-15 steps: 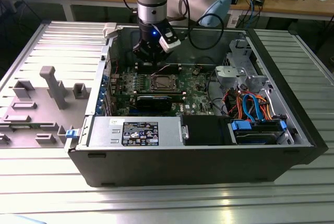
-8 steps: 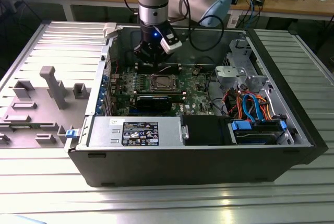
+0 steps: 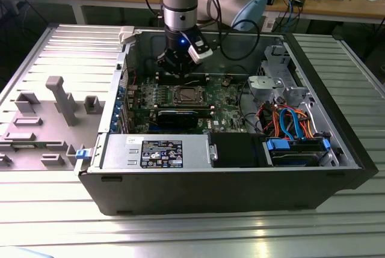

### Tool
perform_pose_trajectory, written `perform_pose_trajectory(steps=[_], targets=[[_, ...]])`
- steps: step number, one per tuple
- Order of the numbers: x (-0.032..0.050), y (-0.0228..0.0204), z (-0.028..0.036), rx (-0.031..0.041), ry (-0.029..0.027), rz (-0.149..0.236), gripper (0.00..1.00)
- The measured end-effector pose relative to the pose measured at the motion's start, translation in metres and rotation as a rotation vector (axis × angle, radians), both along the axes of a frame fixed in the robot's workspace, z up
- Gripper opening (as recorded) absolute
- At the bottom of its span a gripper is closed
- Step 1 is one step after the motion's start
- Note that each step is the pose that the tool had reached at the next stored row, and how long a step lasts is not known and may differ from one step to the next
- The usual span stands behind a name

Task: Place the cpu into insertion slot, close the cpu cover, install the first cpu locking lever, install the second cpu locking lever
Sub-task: 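Install the first cpu locking lever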

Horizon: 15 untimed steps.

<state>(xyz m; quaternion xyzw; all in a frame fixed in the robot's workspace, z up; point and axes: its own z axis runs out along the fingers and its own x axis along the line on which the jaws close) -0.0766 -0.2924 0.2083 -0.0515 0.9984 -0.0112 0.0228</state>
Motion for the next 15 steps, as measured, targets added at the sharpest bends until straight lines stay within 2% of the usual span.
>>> perform_pose_trajectory(steps=[15], targets=[[0.0175,-0.0001,-0.005,-0.0001,0.0083,0.0,0.11]])
